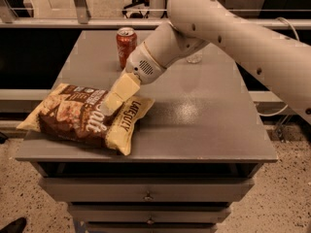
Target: Pick brown chip bag
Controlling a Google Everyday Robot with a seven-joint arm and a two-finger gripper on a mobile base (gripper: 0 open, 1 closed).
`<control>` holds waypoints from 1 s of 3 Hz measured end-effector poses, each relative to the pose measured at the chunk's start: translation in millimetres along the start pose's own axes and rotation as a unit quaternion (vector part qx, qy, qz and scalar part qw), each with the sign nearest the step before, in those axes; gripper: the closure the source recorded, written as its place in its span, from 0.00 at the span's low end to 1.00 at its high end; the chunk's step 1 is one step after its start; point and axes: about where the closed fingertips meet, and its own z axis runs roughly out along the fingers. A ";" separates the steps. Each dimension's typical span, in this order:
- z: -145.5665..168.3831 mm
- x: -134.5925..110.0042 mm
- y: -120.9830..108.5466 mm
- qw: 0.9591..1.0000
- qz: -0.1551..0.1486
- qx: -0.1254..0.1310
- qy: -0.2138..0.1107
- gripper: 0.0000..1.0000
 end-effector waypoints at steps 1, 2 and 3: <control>26.5 -1.7 5.3 0.999 0.017 -0.041 0.013 0.03; 36.0 -1.8 9.7 0.998 0.023 -0.062 0.021 0.25; 40.2 1.0 11.5 0.997 0.031 -0.073 0.026 0.49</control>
Offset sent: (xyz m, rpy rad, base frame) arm -0.0159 0.0347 -0.0255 -0.0143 0.1703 0.0894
